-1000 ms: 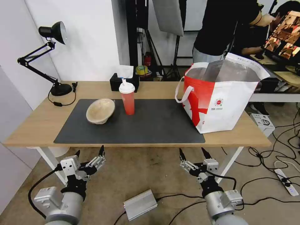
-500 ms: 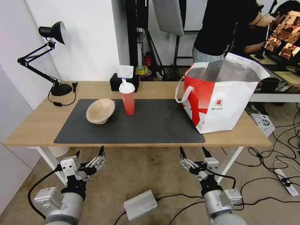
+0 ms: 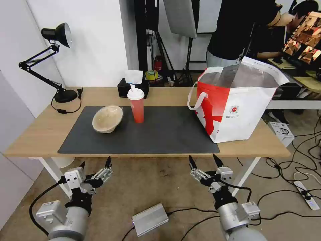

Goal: Pick up the trash from the table and place it into the takeout bag.

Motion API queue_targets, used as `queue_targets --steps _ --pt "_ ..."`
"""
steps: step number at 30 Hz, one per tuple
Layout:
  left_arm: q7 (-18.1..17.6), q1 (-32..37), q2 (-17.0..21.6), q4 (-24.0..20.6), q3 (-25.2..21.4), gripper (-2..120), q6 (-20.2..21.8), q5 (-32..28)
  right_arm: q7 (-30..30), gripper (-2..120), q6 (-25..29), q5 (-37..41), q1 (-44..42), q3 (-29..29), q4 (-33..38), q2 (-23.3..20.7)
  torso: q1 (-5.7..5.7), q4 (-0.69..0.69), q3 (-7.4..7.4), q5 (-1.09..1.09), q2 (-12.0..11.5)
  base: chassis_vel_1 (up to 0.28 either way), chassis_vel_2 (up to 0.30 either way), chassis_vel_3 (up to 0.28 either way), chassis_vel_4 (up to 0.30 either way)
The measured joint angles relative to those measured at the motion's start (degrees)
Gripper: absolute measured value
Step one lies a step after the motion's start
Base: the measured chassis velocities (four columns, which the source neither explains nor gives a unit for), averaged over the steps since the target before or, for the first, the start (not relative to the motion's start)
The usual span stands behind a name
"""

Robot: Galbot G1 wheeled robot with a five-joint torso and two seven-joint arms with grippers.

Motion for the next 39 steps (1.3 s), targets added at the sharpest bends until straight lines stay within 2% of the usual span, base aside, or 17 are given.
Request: queue_targets --steps 2,5,7,9,15,23,29,35,39 --pt "0.01 0.0 0.0 0.0 0.0 100 -0.01 0.04 -0.76 100 0.02 0.23 0.08 0.06 0.31 -0.49 0.0 0.0 0.0 0.0 0.0 0.0 0.0 0.0 0.0" --pt "0.02 0.09 -0.03 0.0 0.21 100 -0.03 0.11 -5.78 100 0.56 2.19 0.7 1.13 0.97 -2.18 0.0 0.0 0.0 0.0 0.0 0.0 0.0 0.0 0.0" --pt "0.02 0.11 -0.03 0.0 0.22 100 -0.03 0.11 -6.37 100 0.64 2.39 0.86 1.3 1.01 -2.42 0.0 -0.01 0.0 0.0 0.0 0.0 0.0 0.0 0.0" --pt "0.02 0.31 -0.12 0.0 0.25 100 -0.03 0.13 -9.75 100 0.86 4.34 2.45 2.12 1.19 -4.33 0.0 0.0 0.0 0.0 0.0 0.0 0.0 0.0 0.0" --pt "0.02 0.48 -0.37 0.0 0.23 100 -0.1 0.43 -14.22 100 0.18 6.57 6.63 1.97 1.49 -6.83 0.0 0.0 0.0 0.0 0.0 0.0 0.0 0.0 0.0" --pt "0.02 0.51 -0.69 0.0 0.09 100 -0.23 0.58 -15.67 100 -0.35 7.16 11.04 -0.25 1.55 -8.83 0.0 0.0 0.0 0.0 0.0 0.0 0.0 0.0 0.0" --pt "0.02 0.55 -0.47 0.0 -0.06 100 -0.26 0.62 -15.45 100 -2.07 10.19 19.66 -4.6 0.02 -9.21 0.0 -0.01 0.0 0.0 0.0 0.0 0.0 0.0 0.0" --pt "0.02 0.65 -0.58 0.0 0.12 100 -0.48 1.09 -13.57 100 -3.41 12.56 30.91 -12.92 -4.23 -7.76 0.0 0.01 0.0 0.0 0.0 0.0 0.0 0.0 0.0" --pt "0.03 0.74 -0.62 0.0 0.06 100 -0.44 1.15 -12.93 100 -3.48 13.32 35.16 -16.03 -6.34 -6.89 0.01 0.0 0.01 0.0 -0.01 0.0 0.0 0.0 0.0"
